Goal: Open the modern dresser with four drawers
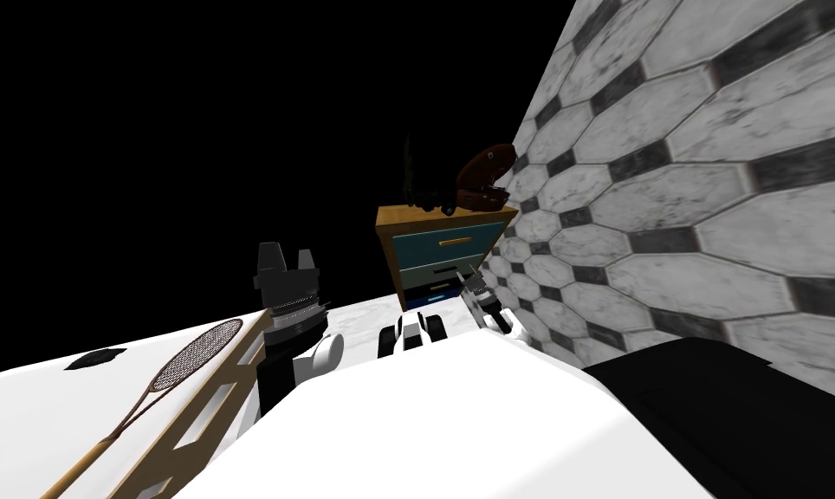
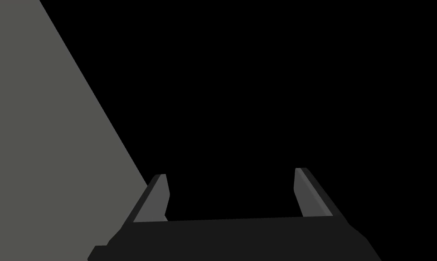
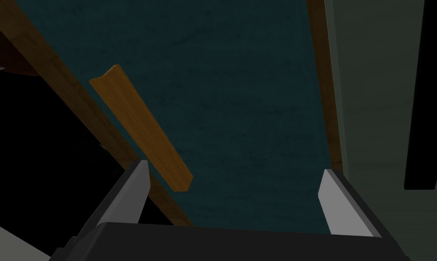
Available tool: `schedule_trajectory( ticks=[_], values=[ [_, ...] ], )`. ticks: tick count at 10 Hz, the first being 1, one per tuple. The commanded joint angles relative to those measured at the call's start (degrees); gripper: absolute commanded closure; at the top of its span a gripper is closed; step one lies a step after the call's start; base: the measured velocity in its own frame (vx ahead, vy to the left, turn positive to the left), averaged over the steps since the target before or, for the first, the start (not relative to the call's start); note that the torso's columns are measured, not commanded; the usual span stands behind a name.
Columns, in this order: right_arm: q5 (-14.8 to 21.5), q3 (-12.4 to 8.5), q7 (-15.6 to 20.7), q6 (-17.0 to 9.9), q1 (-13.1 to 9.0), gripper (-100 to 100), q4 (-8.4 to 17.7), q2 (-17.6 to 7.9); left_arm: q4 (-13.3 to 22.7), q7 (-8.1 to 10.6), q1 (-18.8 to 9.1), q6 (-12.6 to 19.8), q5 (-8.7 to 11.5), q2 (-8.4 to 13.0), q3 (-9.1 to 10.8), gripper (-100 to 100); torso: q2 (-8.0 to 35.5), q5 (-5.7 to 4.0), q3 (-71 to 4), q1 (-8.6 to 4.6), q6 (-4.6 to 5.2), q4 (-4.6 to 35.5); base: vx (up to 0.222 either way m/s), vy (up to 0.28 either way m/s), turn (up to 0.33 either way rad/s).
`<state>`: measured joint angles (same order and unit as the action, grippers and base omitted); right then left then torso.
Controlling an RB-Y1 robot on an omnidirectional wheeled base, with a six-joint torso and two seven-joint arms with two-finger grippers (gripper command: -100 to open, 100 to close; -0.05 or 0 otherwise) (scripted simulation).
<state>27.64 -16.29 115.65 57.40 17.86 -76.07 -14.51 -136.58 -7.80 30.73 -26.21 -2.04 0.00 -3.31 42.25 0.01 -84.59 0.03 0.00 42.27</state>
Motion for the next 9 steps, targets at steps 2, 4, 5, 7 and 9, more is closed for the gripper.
schedule_trajectory(
  ticks=[2,4,5,7,9],
  values=[
    [1.98,-1.65,6.42,0.60,-1.26,-100,5.00,0.79,0.00,0.00,0.00,0.00,0.00,0.00,0.00,0,0.05,0.00,0.03,-0.04,0.01,0.01,0.046,0.053,-0.012],
    [2.81,-2.40,9.62,0.78,-1.79,-100,7.13,1.32,0.00,0.00,0.00,0.00,0.00,0.00,0.00,0,0.07,-0.02,0.04,-0.08,0.00,0.02,0.042,0.037,-0.012],
    [2.81,-2.40,10.69,0.78,-1.79,-100,7.13,1.32,0.00,0.00,0.00,0.00,0.00,0.00,0.00,0,0.03,-0.03,0.03,-0.08,0.00,0.01,0.038,0.035,-0.009],
    [3.59,-3.11,13.42,0.92,-2.31,-100,9.15,1.98,0.00,0.00,0.00,0.00,0.00,0.00,0.00,0,0.04,-0.01,0.03,0.01,0.00,0.01,0.037,0.040,-0.016],
    [4.31,-3.79,15.94,1.02,-2.79,-100,11.04,2.80,0.00,0.00,0.00,0.00,0.00,0.00,0.00,0,0.01,-0.01,0.01,0.00,0.00,0.00,0.044,0.042,-0.014]
  ],
)
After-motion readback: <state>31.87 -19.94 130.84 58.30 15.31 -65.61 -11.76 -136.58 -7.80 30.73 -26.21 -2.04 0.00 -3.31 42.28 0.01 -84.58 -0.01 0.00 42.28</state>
